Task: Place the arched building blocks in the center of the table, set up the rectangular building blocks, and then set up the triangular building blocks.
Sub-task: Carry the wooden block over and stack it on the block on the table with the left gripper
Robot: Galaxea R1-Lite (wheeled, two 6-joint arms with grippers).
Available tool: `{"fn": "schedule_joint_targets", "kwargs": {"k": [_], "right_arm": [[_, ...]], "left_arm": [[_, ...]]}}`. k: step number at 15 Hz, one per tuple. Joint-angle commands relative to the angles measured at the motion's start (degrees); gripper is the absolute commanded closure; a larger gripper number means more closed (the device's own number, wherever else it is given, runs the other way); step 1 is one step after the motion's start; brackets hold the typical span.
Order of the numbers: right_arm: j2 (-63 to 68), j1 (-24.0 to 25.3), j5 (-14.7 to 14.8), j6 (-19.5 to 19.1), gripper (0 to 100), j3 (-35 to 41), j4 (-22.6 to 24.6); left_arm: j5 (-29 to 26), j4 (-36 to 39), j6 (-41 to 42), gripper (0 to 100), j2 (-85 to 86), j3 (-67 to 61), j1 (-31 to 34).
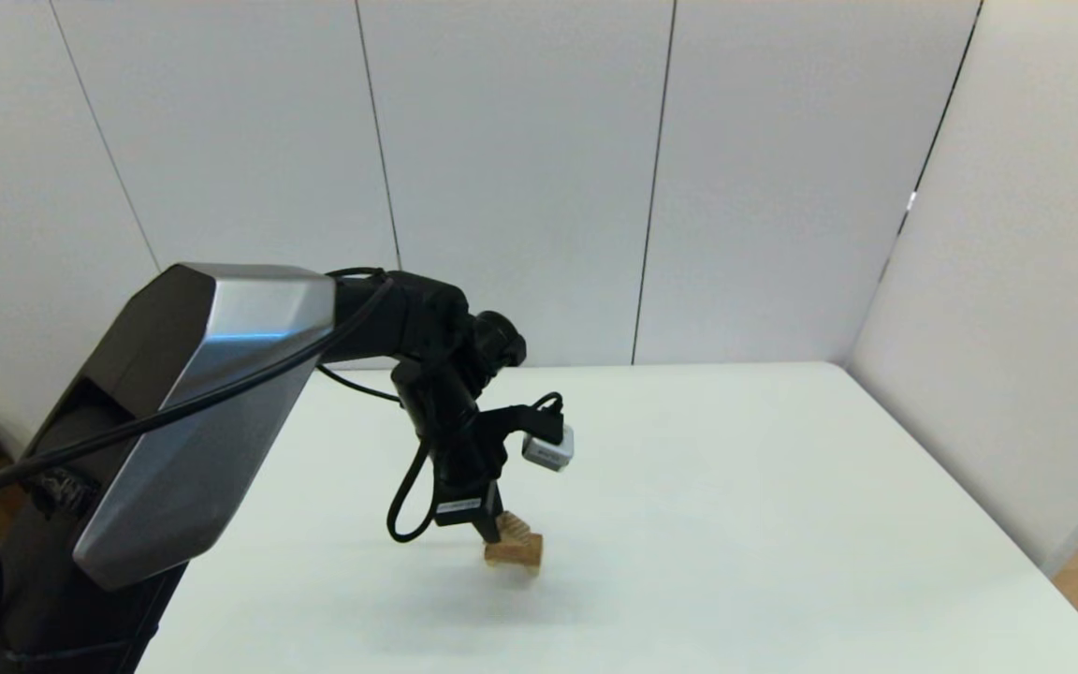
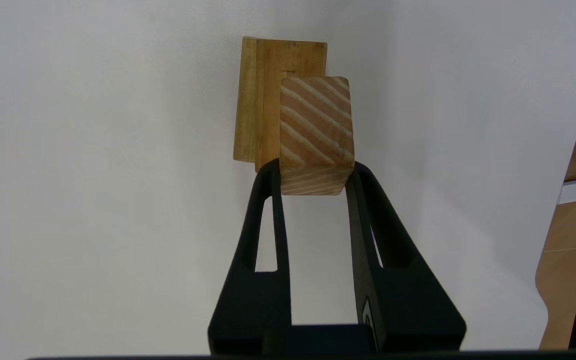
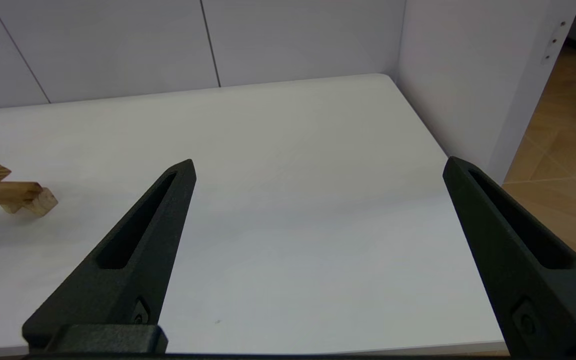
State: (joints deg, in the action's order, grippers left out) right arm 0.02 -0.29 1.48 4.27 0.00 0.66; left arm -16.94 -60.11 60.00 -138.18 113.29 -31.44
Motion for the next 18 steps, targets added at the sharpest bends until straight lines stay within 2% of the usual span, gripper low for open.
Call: {"fn": "schedule_joint_targets", "kwargs": {"k": [1, 14, 18], "right_arm": [[-0.02, -0.06, 0.02, 0.04, 0, 0.0, 0.04], [-0.02, 0.03, 0.02, 0.04, 0, 0.0, 0.04], [-0.02, 0.03, 0.02, 0.04, 0, 0.0, 0.04]], "left_arm": [[-0.11, -0.18, 0.38, 100, -1.3, 0.0, -0.2], [-1.42, 0.08, 1.43, 100, -2.18, 0.0, -0.29], [-1.42, 2.81, 1.35, 100, -2.71, 0.0, -0.2]]}}
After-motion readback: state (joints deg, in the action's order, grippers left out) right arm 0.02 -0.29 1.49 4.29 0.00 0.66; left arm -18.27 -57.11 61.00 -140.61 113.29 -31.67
